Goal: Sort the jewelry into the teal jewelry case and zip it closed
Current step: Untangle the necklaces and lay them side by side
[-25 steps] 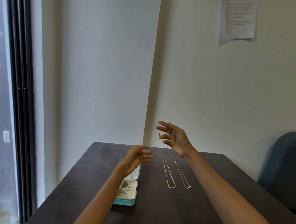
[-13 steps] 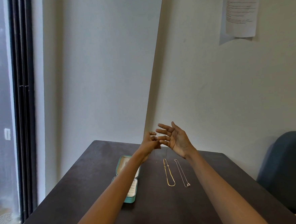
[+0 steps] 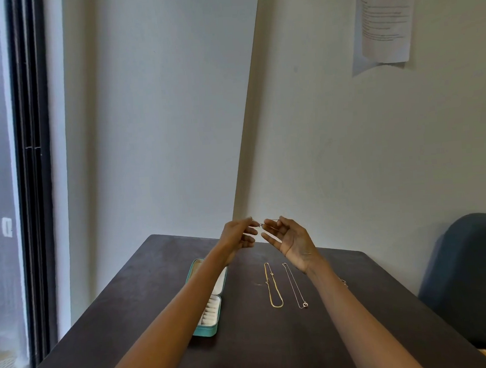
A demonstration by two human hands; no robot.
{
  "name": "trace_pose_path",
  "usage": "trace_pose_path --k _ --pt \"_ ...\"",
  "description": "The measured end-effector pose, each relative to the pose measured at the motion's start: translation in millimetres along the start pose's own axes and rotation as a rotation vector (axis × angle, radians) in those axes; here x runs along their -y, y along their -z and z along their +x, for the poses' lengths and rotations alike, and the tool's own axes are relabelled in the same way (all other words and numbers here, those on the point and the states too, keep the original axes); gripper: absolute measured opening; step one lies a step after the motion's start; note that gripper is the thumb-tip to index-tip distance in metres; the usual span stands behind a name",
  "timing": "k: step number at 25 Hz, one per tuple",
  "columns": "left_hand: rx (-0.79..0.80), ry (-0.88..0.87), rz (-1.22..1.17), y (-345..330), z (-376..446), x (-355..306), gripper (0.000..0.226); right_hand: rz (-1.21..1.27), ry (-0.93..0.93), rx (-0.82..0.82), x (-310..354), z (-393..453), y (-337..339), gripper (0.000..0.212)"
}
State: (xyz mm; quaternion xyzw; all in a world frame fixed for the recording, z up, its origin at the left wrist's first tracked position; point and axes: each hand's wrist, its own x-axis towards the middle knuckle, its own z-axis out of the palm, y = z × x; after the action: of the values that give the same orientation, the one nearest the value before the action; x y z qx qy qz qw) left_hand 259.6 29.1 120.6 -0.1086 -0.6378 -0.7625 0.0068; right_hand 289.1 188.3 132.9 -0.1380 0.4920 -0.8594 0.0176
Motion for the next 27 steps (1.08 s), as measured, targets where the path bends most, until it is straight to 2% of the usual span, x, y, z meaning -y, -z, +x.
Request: trace_pose_path --k 3,7,15,18,22,27 --pt "0.02 0.092 -0.174 3 0 -3 0.031 0.051 0.023 -0.044 -3 -3 4 0.017" --pt "0.077 0.02 -0.231 6 -2 -4 0.027 -0.023 0.058 -0.065 -6 -7 7 0.017" --pt "0.103 -0.189 0.12 2 -19 -4 0.03 -0.209 0.021 -0.057 -13 -19 -1 0.023" --pt "0.072 -0.223 0.196 -3 -31 3 0.03 -0.198 0.037 -0.112 -27 -28 0 0.021" --pt "-0.027 -0.155 0.349 -8 -32 31 0.027 -0.313 0.007 -0.239 -56 -31 9 0.022" --pt "-0.065 0.088 0.452 -3 -3 75 0.023 -0.575 -0.144 -0.333 -86 -9 35 0.021"
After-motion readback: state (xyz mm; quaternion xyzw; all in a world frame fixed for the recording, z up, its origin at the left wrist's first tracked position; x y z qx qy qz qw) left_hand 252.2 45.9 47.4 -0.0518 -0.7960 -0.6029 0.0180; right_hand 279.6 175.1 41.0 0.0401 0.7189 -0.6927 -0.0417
